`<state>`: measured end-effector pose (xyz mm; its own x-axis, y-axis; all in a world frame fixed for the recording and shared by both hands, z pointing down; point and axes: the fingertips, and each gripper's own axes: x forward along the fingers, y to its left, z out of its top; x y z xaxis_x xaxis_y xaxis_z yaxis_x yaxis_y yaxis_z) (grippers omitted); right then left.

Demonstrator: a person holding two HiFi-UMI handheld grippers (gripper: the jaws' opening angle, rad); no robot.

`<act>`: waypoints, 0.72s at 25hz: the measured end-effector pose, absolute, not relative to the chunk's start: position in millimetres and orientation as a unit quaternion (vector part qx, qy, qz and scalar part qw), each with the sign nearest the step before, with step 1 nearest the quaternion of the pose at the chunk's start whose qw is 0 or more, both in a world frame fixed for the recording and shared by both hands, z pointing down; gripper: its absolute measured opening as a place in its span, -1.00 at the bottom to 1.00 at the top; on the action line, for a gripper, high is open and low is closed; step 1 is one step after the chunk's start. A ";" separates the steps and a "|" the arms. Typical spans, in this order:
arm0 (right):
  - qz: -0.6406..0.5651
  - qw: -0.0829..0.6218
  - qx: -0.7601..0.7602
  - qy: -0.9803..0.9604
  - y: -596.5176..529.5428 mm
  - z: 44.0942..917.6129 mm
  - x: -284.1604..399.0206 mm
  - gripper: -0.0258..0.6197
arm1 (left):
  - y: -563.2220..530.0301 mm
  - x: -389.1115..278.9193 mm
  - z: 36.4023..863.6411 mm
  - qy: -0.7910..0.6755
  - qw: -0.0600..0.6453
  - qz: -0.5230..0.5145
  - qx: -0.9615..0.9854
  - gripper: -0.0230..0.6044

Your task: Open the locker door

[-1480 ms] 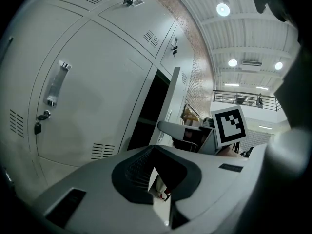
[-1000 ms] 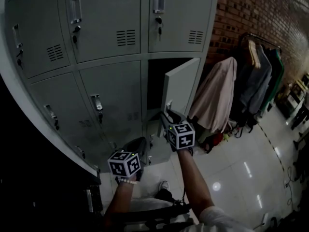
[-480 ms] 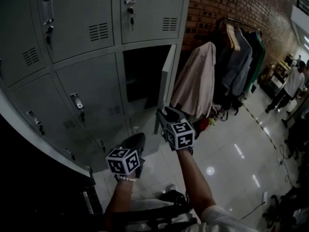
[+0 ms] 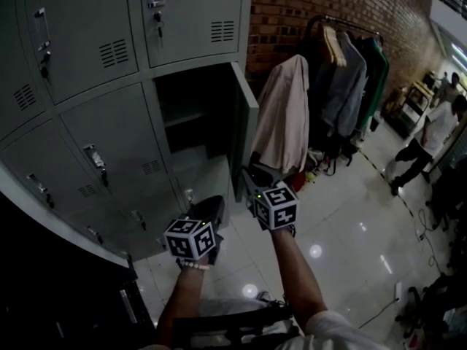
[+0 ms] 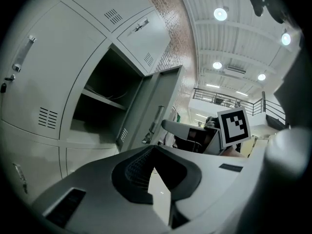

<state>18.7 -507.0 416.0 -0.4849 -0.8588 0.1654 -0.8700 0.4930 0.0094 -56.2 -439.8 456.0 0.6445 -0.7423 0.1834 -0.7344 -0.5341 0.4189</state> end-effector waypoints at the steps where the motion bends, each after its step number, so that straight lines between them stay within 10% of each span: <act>1: 0.038 0.072 0.504 -0.860 -507.3 415.8 27.5 -0.66 | -439.0 -49.1 456.1 -0.421 0.235 -0.008 0.876 -0.94; 18: 0.083 0.034 0.555 -0.827 -560.3 423.7 169.6 -0.87 | -440.6 -4.4 461.6 -0.456 0.238 -0.007 0.857 -0.94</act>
<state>169.6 -560.3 423.7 -0.3825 -0.9121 0.1479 -0.9233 0.3711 -0.0992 -4.4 -440.6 461.6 0.5833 -0.7860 0.2049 -0.7792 -0.4702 0.4144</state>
